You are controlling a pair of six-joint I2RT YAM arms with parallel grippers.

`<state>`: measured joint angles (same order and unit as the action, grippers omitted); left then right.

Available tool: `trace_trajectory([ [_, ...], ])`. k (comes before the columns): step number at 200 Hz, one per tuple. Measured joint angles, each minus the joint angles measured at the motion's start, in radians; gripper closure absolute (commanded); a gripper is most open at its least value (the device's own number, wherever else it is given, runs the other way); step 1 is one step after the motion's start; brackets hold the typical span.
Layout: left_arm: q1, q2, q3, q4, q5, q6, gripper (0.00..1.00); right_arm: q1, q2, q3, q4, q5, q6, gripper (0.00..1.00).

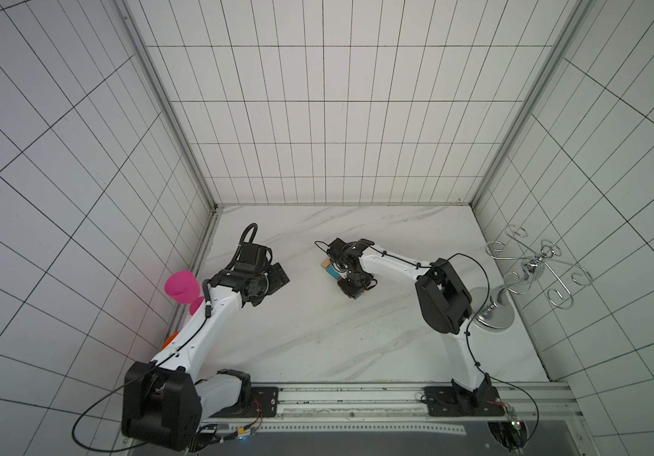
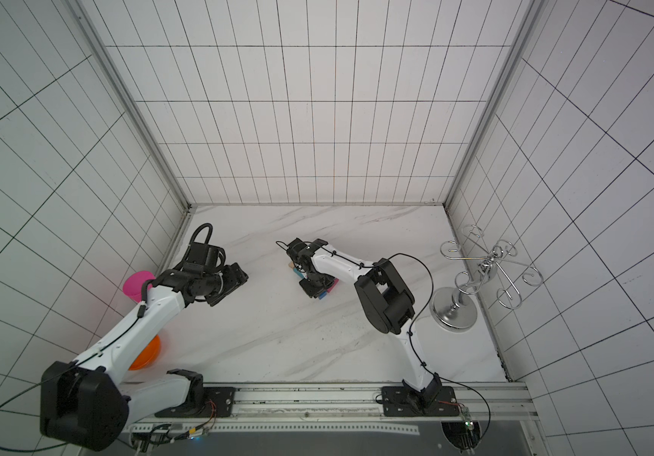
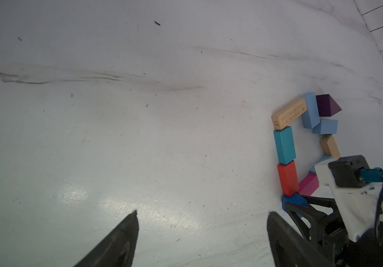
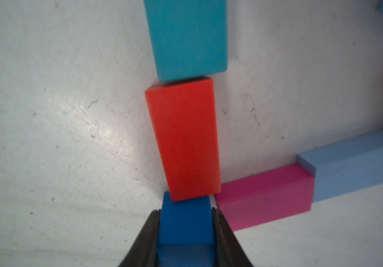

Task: Assemble a heart with building blocks
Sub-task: Assemble the building block at the center of the board.

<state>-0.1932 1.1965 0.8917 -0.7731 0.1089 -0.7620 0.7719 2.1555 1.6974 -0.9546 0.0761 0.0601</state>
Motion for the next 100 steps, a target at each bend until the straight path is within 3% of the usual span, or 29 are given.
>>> trace_trajectory([
  [100, 0.002, 0.006, 0.0, 0.014, 0.005, 0.0, 0.14, -0.006, 0.003, 0.006, 0.001, 0.0, -0.01, 0.79],
])
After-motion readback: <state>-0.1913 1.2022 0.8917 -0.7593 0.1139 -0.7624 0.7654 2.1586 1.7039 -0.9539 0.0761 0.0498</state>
